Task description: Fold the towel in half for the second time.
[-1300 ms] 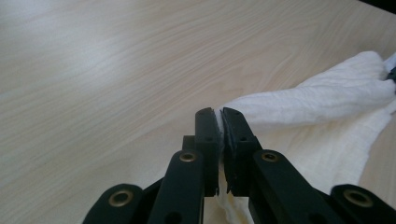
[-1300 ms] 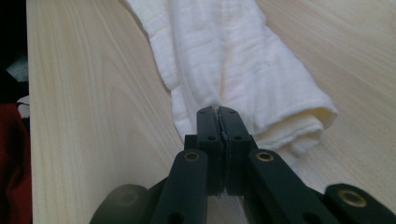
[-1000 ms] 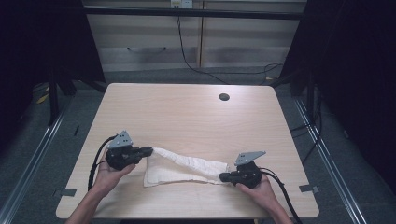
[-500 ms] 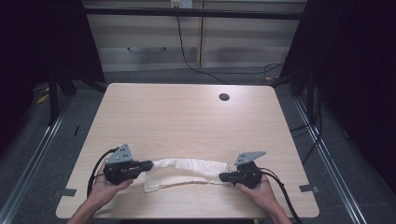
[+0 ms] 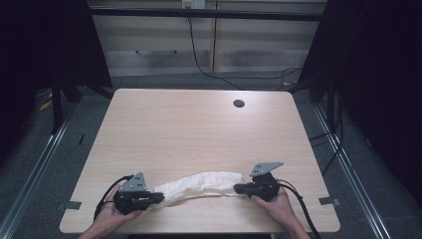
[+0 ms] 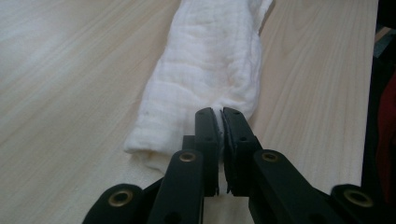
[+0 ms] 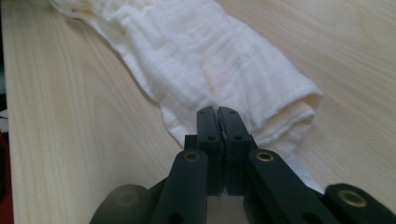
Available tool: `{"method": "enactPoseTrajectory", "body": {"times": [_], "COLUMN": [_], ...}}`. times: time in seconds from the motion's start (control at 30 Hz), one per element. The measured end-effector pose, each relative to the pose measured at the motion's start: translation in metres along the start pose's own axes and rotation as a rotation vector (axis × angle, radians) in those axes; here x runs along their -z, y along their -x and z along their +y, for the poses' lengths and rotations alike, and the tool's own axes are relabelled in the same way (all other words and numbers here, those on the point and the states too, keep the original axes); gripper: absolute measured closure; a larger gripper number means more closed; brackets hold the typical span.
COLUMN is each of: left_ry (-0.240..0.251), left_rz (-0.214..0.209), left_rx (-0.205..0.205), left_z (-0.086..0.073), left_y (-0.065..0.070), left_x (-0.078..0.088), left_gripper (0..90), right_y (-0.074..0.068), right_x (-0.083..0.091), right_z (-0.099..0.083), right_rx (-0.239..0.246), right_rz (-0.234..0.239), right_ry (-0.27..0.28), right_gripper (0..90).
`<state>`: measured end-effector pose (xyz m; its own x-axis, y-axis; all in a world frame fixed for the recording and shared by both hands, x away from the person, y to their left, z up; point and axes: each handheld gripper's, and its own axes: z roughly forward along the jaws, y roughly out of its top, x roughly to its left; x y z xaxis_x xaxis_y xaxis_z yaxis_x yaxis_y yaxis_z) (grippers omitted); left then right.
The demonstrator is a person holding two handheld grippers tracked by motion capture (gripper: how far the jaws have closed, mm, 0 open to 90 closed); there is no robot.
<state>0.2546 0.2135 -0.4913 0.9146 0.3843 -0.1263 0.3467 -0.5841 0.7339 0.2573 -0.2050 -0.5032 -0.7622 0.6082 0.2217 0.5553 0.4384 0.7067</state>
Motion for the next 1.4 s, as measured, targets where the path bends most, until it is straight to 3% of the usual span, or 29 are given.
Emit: {"method": "enactPoseTrajectory", "body": {"times": [0.1,0.2,0.3,0.43,0.5,0.67,0.93,1.03,1.1,1.2,1.3,1.4], "left_ry": [0.001,-0.006,-0.005,-0.009,-0.010,-0.013,0.009,0.026,0.035,0.040,0.039,0.053], "left_rz": [0.004,0.032,0.035,0.027,0.026,0.046,0.102,0.089,0.099,0.132,0.163,0.160], "left_rx": [0.006,-0.013,-0.004,-0.006,0.007,-0.014,0.012,0.070,0.084,0.087,0.056,0.060], "left_z": [-0.002,-0.002,-0.002,-0.002,-0.001,0.000,0.013,0.016,0.019,0.021,0.021,0.019], "left_y": [-0.001,0.002,0.002,0.000,-0.001,-0.003,-0.033,-0.050,-0.059,-0.064,-0.062,-0.061], "left_x": [-0.001,-0.004,-0.005,-0.005,-0.005,-0.007,-0.019,-0.023,-0.025,-0.027,-0.028,-0.027], "left_gripper": [85.6,85.7,85.7,85.7,85.8,85.9,86.0,86.0,86.0,86.0,85.9,85.5], "right_y": [0.003,-0.001,-0.005,-0.007,-0.006,-0.007,0.004,0.014,0.022,0.030,0.031,0.029], "right_x": [0.005,0.015,0.021,0.021,0.021,0.020,0.013,0.009,0.006,-0.001,-0.004,-0.004], "right_z": [0.000,0.001,0.000,-0.012,-0.014,-0.013,-0.004,0.002,0.008,0.015,0.017,0.014], "right_rx": [-0.004,0.004,0.013,0.018,0.011,0.022,0.000,-0.020,-0.028,-0.039,-0.041,-0.043], "right_rz": [-0.021,-0.034,-0.036,-0.051,-0.051,-0.086,-0.151,-0.155,-0.157,-0.173,-0.183,-0.188], "right_ry": [0.006,0.037,0.051,-0.006,-0.009,-0.024,-0.009,-0.008,-0.014,-0.008,0.005,0.025], "right_gripper": [88.8,88.8,88.8,88.8,88.9,89.0,88.9,88.9,88.9,88.8,88.7,87.9]}}
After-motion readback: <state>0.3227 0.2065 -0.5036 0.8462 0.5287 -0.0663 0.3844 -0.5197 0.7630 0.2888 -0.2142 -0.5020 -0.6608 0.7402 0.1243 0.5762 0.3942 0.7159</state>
